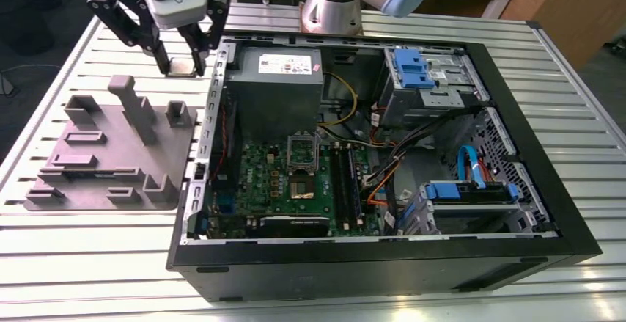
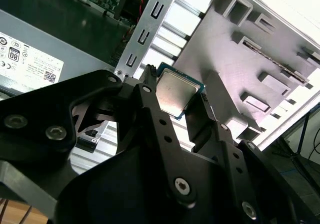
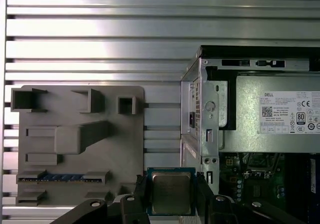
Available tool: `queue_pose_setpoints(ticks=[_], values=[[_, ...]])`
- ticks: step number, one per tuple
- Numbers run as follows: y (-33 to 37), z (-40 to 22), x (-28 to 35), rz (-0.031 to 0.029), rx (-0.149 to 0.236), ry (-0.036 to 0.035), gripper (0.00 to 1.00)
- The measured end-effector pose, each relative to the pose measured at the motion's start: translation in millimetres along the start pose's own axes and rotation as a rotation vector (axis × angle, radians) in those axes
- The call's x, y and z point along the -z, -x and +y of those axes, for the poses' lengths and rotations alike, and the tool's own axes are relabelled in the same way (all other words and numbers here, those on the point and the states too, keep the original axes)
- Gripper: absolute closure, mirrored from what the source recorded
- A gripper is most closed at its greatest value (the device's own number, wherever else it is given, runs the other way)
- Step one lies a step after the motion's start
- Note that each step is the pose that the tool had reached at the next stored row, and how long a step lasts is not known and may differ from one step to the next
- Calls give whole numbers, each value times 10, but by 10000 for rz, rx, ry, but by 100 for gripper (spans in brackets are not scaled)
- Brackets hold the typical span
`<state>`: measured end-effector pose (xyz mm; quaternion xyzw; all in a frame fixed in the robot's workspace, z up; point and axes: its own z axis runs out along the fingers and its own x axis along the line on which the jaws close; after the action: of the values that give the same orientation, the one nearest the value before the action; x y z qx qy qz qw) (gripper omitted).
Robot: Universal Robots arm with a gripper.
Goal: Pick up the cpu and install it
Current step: 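Pick up the cpu and move it towards the insertion slot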
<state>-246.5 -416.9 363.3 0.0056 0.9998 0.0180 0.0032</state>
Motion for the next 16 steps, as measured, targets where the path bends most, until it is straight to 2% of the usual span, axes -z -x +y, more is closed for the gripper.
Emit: queue_pose_setpoints(ticks=[16], values=[[51,1,-1,0,0,0,53]])
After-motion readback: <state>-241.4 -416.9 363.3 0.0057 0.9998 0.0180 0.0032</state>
